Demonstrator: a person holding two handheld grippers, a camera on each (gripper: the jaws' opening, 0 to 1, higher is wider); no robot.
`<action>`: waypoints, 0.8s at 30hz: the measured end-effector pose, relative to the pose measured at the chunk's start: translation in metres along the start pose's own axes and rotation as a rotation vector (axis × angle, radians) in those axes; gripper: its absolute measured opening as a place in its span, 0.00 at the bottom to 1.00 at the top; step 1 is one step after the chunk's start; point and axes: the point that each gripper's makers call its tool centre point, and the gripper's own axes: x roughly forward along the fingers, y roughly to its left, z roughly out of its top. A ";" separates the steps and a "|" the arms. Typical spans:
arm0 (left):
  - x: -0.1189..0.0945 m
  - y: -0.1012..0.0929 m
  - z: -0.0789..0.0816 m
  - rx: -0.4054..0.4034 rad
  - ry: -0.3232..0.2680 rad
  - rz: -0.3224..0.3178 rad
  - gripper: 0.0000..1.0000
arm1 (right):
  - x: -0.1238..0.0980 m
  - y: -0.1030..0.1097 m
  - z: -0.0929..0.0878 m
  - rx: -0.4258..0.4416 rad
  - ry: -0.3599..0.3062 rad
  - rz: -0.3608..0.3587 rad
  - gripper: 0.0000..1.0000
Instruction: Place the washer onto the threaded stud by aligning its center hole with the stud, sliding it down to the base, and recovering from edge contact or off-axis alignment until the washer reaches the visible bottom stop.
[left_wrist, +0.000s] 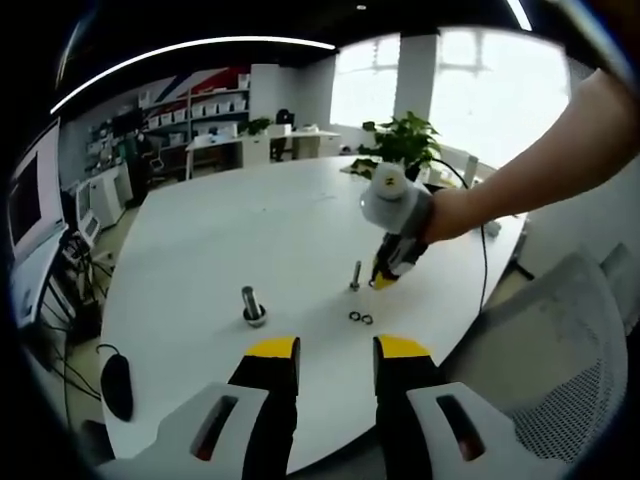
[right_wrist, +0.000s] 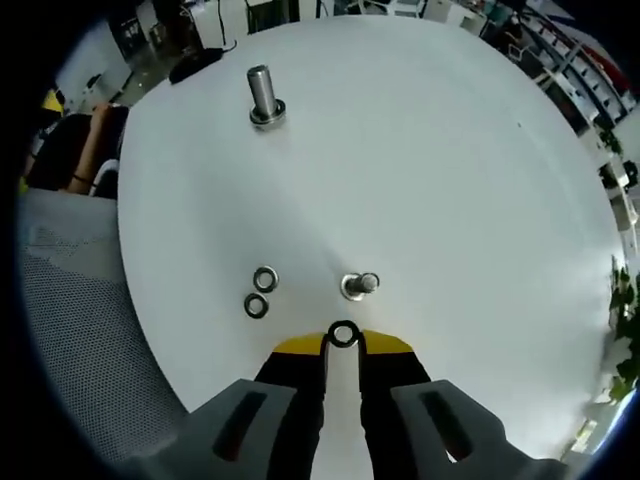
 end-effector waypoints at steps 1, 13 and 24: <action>0.000 0.000 0.000 0.000 0.000 0.000 0.27 | -0.002 -0.002 0.000 0.003 -0.001 -0.003 0.13; -0.001 -0.001 0.000 0.002 0.000 -0.005 0.27 | -0.032 -0.015 0.016 -0.020 -0.082 -0.046 0.13; 0.000 -0.003 0.000 0.012 -0.002 -0.010 0.27 | -0.036 -0.005 0.042 -0.118 -0.145 -0.040 0.13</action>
